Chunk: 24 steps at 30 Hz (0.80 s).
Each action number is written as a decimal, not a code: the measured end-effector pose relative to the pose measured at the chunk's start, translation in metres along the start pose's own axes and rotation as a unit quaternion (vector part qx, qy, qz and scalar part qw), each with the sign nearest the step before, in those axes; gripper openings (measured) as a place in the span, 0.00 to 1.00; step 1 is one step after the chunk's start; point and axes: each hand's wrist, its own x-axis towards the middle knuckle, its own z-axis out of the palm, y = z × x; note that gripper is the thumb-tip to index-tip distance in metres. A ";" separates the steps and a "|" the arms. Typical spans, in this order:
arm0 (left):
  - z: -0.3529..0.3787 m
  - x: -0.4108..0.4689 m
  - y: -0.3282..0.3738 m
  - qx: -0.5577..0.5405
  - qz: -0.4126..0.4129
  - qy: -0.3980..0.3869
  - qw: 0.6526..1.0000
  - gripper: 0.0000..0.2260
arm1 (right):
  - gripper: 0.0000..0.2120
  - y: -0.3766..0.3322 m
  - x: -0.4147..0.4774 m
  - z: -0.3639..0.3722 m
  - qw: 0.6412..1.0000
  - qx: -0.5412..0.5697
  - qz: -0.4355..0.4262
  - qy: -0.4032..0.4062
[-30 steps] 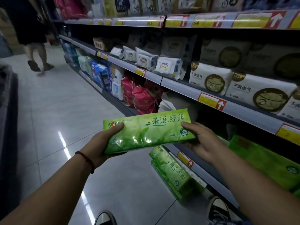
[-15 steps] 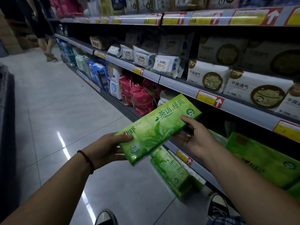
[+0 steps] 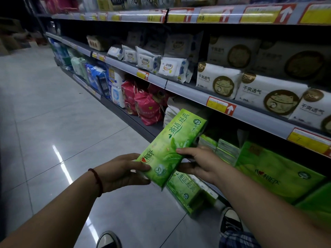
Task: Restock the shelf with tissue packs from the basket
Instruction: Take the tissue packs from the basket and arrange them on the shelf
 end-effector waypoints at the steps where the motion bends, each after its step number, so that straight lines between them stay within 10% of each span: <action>1: 0.003 0.004 -0.001 -0.007 0.001 -0.004 1.000 0.19 | 0.19 0.001 0.002 -0.003 1.000 0.007 -0.002 0.009; 24: 0.060 0.233 -0.019 -0.033 -0.069 -0.020 0.997 0.16 | 0.10 0.014 0.126 -0.110 0.987 -0.026 0.061 0.145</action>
